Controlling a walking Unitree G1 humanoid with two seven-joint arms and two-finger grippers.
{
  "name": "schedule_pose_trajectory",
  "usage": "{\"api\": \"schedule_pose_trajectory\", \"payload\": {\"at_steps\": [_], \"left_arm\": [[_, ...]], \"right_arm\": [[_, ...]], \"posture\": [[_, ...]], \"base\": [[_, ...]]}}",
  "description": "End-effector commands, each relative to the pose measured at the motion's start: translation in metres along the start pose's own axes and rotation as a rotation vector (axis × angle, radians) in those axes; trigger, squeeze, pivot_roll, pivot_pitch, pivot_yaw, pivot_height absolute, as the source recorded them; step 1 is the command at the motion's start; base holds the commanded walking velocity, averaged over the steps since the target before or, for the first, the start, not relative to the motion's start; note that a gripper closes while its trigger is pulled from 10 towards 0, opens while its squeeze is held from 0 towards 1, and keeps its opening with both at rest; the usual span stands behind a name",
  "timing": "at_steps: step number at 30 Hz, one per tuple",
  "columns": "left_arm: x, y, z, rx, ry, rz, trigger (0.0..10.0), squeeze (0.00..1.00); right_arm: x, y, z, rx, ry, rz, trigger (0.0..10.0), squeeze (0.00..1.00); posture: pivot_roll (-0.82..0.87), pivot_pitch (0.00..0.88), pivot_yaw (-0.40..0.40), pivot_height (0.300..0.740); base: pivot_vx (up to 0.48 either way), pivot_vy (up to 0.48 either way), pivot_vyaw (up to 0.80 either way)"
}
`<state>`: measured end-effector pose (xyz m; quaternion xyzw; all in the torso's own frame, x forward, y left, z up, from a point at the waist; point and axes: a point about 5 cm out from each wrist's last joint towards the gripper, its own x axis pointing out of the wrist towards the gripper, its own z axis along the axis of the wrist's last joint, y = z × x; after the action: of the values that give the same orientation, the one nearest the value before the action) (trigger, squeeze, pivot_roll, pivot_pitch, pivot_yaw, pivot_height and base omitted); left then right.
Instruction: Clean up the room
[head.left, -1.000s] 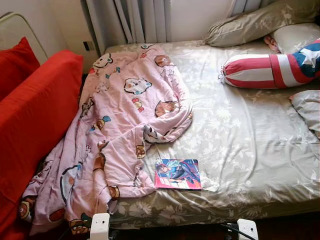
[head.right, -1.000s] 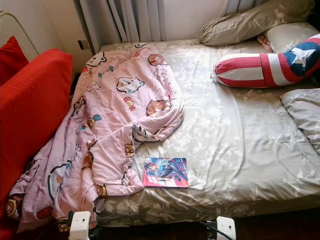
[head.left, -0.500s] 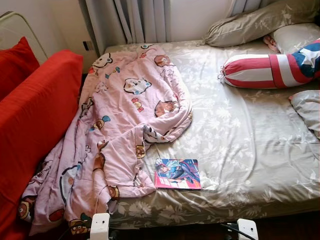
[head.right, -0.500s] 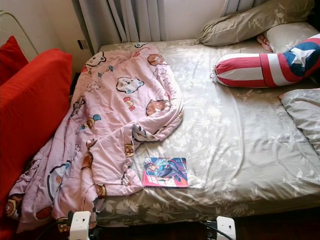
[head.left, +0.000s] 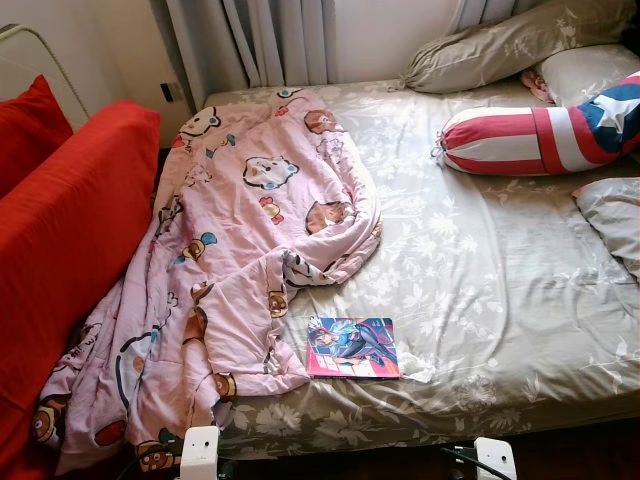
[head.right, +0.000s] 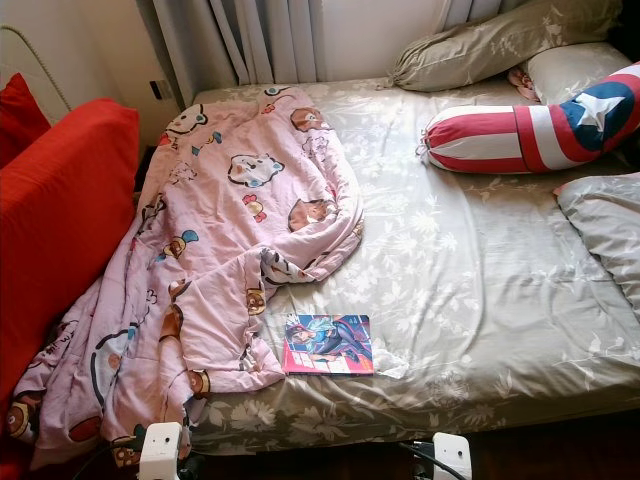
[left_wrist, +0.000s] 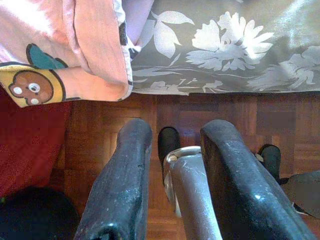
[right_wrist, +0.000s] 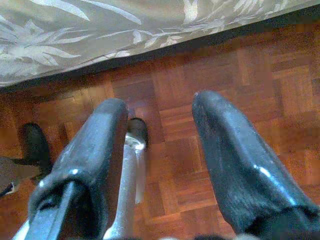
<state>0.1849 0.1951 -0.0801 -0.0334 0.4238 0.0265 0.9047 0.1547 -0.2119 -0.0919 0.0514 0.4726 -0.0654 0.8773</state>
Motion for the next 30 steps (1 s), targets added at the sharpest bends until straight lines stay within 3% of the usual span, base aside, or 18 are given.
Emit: {"api": "schedule_pose_trajectory", "payload": {"at_steps": [1, 3, 11, 30], "left_arm": [[-0.0043, 0.0303, 0.002, -0.026, 0.021, 0.031, 10.0, 0.0], [-0.0058, 0.0326, 0.0035, -0.01, -0.025, 0.034, 10.0, 0.0], [-0.0063, 0.0329, 0.005, -0.005, -0.049, 0.032, 10.0, 0.0], [-0.0065, 0.0361, 0.0059, -0.024, -0.041, 0.028, 10.0, 0.0]], "right_arm": [[-0.0051, -0.0304, -0.0006, 0.042, 0.031, -0.037, 10.0, 0.0], [-0.0054, -0.0276, -0.0047, 0.093, 0.026, -0.035, 10.0, 0.0], [-0.0056, -0.0272, -0.0061, 0.103, 0.027, -0.035, 10.0, 0.0], [-0.0053, -0.0268, -0.0042, 0.141, 0.013, -0.034, 10.0, 0.0]], "posture": [[-0.01, 0.0, 0.017, 0.74], [-0.01, 0.0, 0.019, 0.74], [-0.02, 0.0, 0.027, 0.74], [-0.01, 0.0, 0.039, 0.74]], "base": [[0.0, 0.0, 0.0], [0.0, 0.0, 0.0], [0.0, 0.0, 0.0], [0.0, 0.0, 0.0]]}}
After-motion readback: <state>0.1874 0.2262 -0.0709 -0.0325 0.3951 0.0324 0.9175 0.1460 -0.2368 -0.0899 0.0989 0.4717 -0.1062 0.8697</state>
